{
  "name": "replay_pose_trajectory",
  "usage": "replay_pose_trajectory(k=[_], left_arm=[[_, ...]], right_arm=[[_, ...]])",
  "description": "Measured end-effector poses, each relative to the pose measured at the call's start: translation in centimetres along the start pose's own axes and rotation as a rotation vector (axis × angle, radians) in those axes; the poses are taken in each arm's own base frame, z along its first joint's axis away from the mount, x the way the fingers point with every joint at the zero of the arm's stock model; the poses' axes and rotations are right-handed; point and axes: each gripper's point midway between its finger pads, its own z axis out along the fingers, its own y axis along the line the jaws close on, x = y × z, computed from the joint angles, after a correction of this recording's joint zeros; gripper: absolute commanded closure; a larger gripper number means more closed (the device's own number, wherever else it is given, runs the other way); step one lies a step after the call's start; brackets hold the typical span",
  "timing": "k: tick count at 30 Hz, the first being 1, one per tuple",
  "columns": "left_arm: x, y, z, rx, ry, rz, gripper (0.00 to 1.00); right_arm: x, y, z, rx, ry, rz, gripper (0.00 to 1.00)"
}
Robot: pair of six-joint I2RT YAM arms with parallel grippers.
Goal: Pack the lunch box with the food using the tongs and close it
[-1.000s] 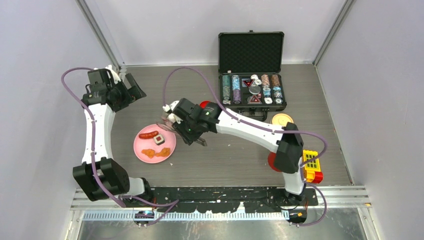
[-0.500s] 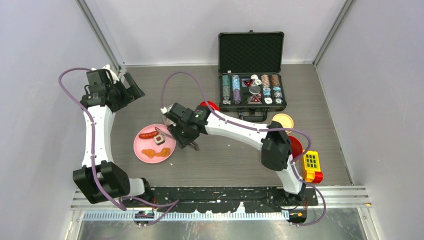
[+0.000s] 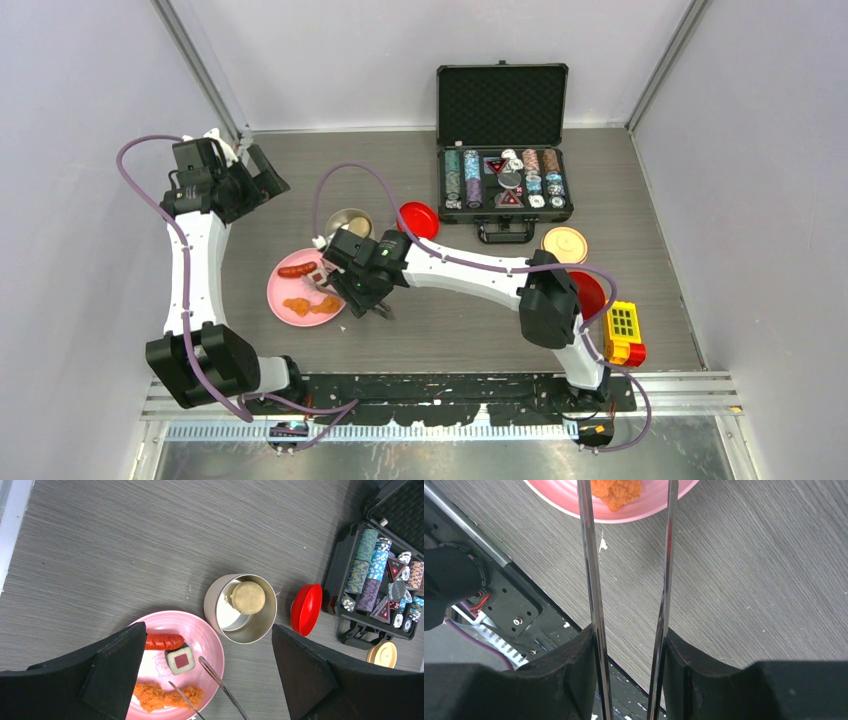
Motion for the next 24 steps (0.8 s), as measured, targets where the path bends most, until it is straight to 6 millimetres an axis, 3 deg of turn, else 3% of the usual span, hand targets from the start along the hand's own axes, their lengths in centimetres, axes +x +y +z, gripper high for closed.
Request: replay_pose_trajectory(k=[10,24], left_arm=[[0.1,-0.1,0.0,0.012,0.000,-0.003,0.01],[0.3,-0.1,0.1,0.017,0.008,-0.006,0.01]], right_arm=[[0.0,0.2,0.2,0.020,-0.011,0.015,0.49],[0.9,0.1,3.0,0.074,0.016,0.004,0.53]])
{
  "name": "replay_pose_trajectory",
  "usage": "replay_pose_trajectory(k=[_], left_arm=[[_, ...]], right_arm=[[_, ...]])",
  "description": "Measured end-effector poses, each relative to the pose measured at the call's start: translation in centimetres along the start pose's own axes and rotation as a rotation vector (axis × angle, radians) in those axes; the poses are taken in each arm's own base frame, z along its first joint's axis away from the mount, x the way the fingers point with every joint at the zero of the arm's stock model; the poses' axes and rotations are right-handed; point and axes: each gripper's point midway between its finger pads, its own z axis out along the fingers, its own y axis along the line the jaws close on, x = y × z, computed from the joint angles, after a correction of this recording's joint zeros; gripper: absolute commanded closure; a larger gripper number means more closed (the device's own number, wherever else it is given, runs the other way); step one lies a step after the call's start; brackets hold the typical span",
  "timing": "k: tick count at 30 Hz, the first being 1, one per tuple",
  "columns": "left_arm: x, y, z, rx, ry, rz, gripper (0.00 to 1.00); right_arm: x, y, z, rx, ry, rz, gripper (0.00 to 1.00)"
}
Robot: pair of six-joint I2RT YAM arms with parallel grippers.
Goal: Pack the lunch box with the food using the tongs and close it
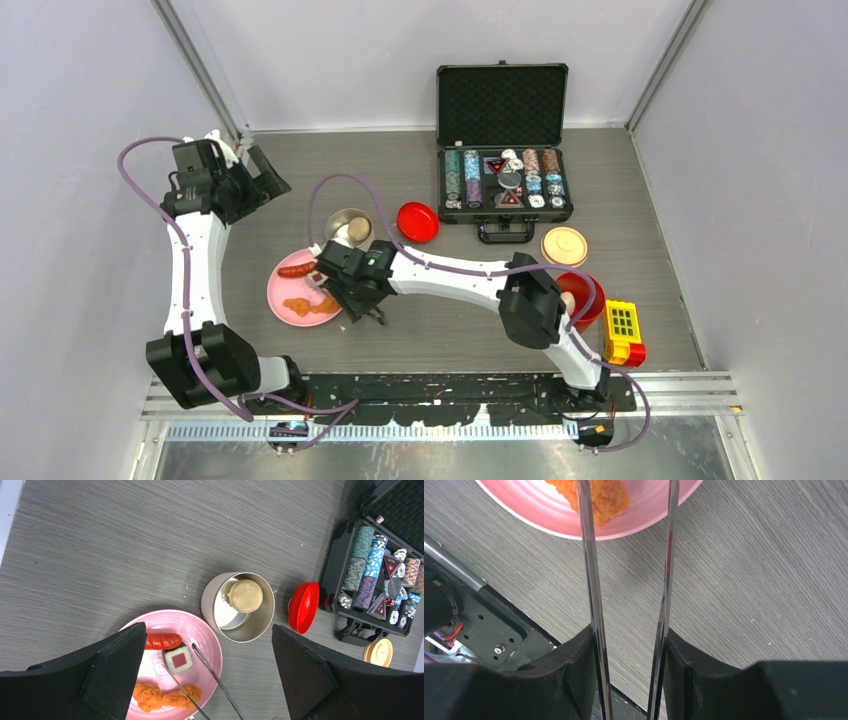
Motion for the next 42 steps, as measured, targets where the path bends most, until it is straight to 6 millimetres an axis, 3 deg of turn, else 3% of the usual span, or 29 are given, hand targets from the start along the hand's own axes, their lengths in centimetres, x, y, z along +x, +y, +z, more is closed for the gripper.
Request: replay_pose_trajectory(k=[17,21,27,31,38,42], left_arm=[[0.0,0.1,0.0,0.002,0.001,-0.008,0.01],[0.0,0.0,0.0,0.008,0.002,-0.018,0.02],[0.0,-0.2,0.0,0.017,0.003,-0.025,0.02],[0.0,-0.3,0.1,0.025,0.003,-0.024,0.02],[-0.1,-0.6,0.1,0.040,-0.001,-0.022,0.02],[0.0,-0.8,0.1,0.050,0.003,-0.023,0.02]], right_arm=[[-0.4,-0.7,-0.5,0.040,-0.001,-0.039,0.80],[-0.5,-0.5,-2.8,-0.001,-0.021,-0.074,0.81],[-2.4,-0.7,-8.8,-0.071,-0.134,-0.142,0.82],[-4.1,-2.7,-11.1,-0.087,-0.189,-0.154,0.81],[-5.9,-9.4,-10.7,-0.147,-0.156,0.000,0.81],[-6.2,-11.7,-9.9,-0.154,-0.142,0.056,0.79]])
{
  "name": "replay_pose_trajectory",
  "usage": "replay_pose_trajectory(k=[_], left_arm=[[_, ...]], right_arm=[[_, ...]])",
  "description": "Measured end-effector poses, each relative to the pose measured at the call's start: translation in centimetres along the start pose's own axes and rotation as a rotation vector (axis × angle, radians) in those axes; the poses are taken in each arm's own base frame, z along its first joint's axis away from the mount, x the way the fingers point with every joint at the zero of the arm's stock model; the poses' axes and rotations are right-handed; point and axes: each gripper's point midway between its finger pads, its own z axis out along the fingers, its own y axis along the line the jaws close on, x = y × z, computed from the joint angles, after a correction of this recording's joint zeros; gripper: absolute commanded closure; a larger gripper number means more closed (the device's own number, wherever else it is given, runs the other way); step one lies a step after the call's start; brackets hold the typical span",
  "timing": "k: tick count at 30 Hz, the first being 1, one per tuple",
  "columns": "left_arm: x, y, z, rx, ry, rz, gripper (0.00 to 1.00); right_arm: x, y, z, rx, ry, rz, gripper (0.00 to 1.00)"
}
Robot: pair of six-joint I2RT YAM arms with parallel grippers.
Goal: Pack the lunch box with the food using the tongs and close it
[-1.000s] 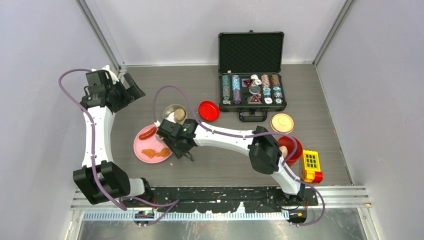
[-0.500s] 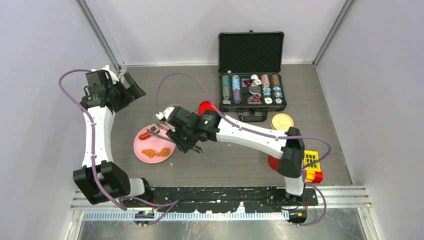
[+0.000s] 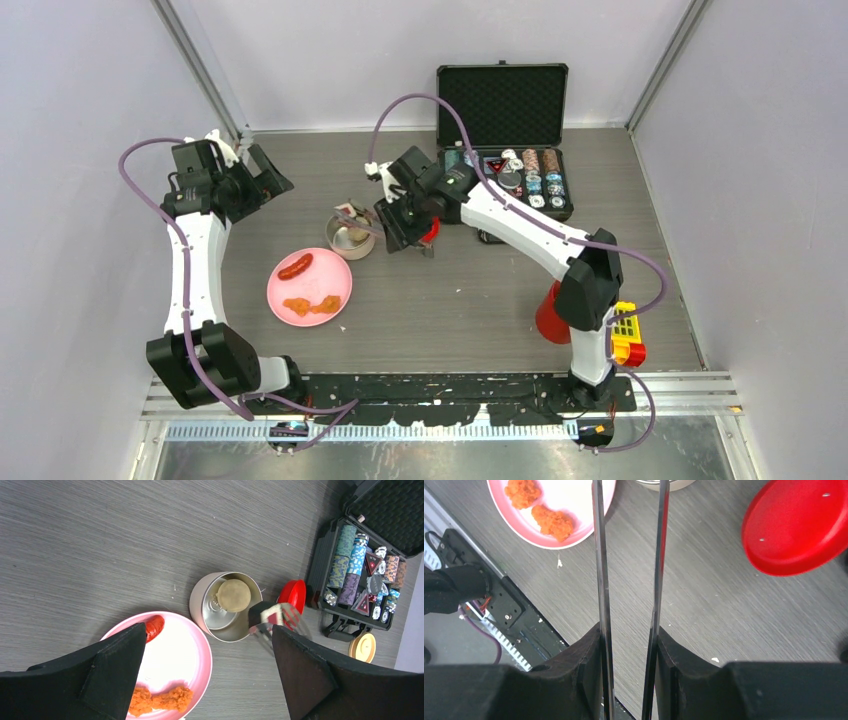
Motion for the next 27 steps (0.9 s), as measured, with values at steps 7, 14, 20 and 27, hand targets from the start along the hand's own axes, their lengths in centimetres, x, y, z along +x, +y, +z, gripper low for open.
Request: replay_pose_trajectory(k=[7,14,20,27], left_arm=[[0.0,-0.1,0.0,0.006,0.003,0.000,0.02],[0.1,-0.3,0.0,0.016,0.006,0.000,0.02],[0.2,-0.4,0.0,0.021,0.008,0.001,0.02],[0.2,-0.5,0.0,0.027,0.011,0.001,0.01]], right_arm=[[1.4,1.3,2.6,-0.057,0.072,-0.002,0.72],[1.8,1.0,4.6,-0.055,0.102,0.013,0.70],[1.6,0.6,4.8,-0.048,0.098,0.024,0.55],[0.9,0.6,4.7,-0.048,0.080,0.039,0.43]])
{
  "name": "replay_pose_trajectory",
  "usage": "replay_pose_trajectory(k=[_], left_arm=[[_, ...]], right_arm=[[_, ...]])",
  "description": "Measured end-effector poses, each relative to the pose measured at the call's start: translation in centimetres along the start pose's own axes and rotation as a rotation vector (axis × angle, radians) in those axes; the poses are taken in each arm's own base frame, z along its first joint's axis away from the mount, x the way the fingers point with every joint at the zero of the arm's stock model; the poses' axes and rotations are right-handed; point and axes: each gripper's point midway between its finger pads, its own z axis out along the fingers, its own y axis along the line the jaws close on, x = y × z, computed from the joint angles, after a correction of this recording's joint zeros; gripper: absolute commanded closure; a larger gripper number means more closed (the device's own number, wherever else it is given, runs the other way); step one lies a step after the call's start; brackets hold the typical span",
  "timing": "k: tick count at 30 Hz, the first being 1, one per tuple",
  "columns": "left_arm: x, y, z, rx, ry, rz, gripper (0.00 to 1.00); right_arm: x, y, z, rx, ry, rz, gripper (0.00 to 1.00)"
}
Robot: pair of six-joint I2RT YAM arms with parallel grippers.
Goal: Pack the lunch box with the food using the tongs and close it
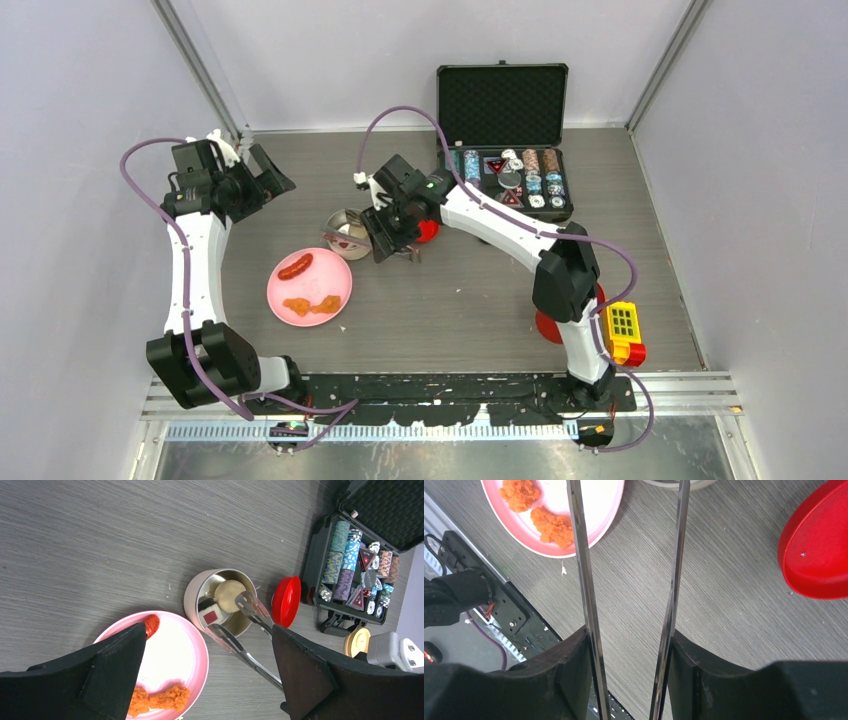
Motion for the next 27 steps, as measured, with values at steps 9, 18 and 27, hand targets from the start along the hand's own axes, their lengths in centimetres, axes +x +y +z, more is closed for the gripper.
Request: replay_pose_trajectory(k=[9,18,27], left_arm=[[0.3,-0.6,-0.1,0.045,0.015,0.039,0.00],[2.2,-3.8,0.0,0.255,0.068,0.181,0.00],[6.4,-10.7,-2.1,0.470,0.079,0.470,0.00]], right_arm=[[-1.2,0.2,-0.8,-0.010,-0.034,0.003,0.44],[-3.1,-2.2,-6.4,-0.014,-0.126,0.035,0.45],[-4.1,-7.0,-20.0,0.075,-0.400,0.113,0.46]])
